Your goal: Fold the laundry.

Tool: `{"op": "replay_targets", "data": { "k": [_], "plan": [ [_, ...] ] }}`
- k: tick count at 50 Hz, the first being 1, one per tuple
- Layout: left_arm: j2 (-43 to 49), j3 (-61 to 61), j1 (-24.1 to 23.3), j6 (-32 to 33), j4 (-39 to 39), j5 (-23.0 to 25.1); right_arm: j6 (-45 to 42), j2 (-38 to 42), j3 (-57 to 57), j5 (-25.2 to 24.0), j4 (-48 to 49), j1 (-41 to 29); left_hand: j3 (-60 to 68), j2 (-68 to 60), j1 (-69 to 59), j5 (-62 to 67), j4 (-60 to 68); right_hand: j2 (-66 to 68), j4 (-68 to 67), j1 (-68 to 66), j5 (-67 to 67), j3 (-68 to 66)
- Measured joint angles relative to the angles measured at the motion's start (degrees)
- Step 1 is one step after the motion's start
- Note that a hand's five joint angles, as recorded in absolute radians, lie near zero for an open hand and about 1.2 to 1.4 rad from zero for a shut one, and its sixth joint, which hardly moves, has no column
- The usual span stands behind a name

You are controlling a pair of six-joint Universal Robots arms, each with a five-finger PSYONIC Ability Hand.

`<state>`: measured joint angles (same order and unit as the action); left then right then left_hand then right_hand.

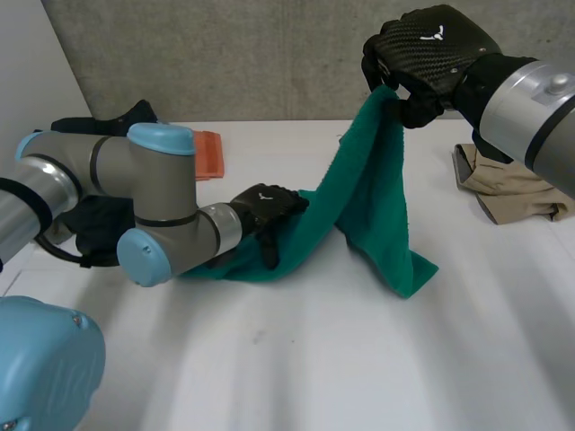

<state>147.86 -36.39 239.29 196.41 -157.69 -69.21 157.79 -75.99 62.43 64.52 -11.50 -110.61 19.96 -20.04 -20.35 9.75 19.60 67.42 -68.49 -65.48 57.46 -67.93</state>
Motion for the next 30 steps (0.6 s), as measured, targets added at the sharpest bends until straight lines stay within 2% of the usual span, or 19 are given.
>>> {"op": "replay_targets", "data": {
  "k": [2, 3, 4, 5, 6, 7, 11, 13, 18, 21, 25, 28, 30],
  "plan": [
    [0.23, 0.78, -0.37, -0.01, 0.57, 0.26, 0.04, 0.61, -0.69, 0.12, 0.11, -0.01, 4.92, -4.87, -5.12, 4.50, 4.48, 0.00, -0.01, 0.00, 0.00, 0.00],
    [0.57, 1.87, -0.85, 0.01, 1.15, 0.38, 0.09, 1.41, -1.64, 0.36, 0.29, 0.01, 20.06, -21.29, -23.91, 20.55, 20.66, 0.00, -0.01, 0.00, 0.00, 0.00],
    [0.77, 2.63, -1.14, 0.08, 1.38, 0.31, 0.13, 2.05, -2.43, 0.63, 0.48, 0.05, 26.38, -26.44, -31.55, 26.81, 27.07, 0.00, -0.02, 0.00, 0.00, 0.00],
    [0.97, 3.54, -1.43, 0.22, 1.51, 0.10, 0.16, 2.63, -3.16, 0.94, 0.70, 0.13, 39.19, -39.48, -43.57, 38.44, 38.90, 0.00, -0.03, 0.00, 0.00, 0.00],
    [1.03, 3.87, -1.51, 0.28, 1.53, 0.00, 0.17, 3.01, -3.61, 1.17, 0.84, 0.19, 39.19, -39.48, -43.57, 38.44, 38.90, 0.00, -0.04, 0.00, 0.01, 0.00],
    [1.25, 5.17, -1.77, 0.56, 1.45, -0.57, 0.18, 4.03, -4.82, 1.89, 1.29, 0.38, 46.71, -47.30, -47.71, 46.57, 47.45, 0.00, -0.05, 0.00, 0.00, 0.00],
    [1.42, 9.74, -1.86, 1.29, -0.16, -3.95, 0.08, 7.30, -8.53, 4.60, 3.20, 1.16, 48.25, -48.46, -47.71, 46.89, 49.01, 0.00, -0.12, 0.00, 0.01, 0.00],
    [1.09, 12.96, -1.53, 1.36, -2.36, -7.11, -0.18, 9.74, -11.37, 7.01, 5.23, 1.68, 48.25, -48.46, -47.71, 46.89, 49.02, 0.00, -0.15, 0.00, 0.00, -0.03],
    [-2.99, 22.05, 0.06, -0.64, -14.35, -18.87, -1.52, 15.27, -18.68, 15.16, 15.51, 2.22, 48.25, -48.46, -47.71, 46.89, 49.02, 0.00, -0.15, 0.00, 0.00, -0.11],
    [-6.85, 23.36, 0.67, -1.91, -20.99, -22.53, -1.89, 16.33, -20.25, 18.72, 23.14, 1.95, 48.25, -48.46, -47.71, 46.89, 49.03, 0.00, -0.16, 0.00, 0.00, -0.17],
    [-11.89, 20.82, 1.17, -2.83, -25.64, -23.33, -1.71, 15.88, -19.58, 20.53, 30.85, 1.03, 48.25, -48.46, -47.71, 46.89, 49.03, 0.00, -0.16, 0.00, 0.01, -0.17],
    [-15.28, 16.37, 1.60, -3.41, -26.93, -21.98, -1.20, 14.37, -17.21, 19.97, 33.63, -0.17, 45.70, -45.52, -45.02, 45.14, 46.30, 0.00, -0.16, 0.00, 0.25, -0.17],
    [-16.96, 12.48, 1.99, -3.99, -27.08, -20.45, -0.64, 12.69, -14.86, 18.56, 34.01, -1.02, 26.69, -26.60, -22.65, 26.57, 26.90, 0.00, -0.16, 0.00, 0.30, -0.17]
  ]
}}
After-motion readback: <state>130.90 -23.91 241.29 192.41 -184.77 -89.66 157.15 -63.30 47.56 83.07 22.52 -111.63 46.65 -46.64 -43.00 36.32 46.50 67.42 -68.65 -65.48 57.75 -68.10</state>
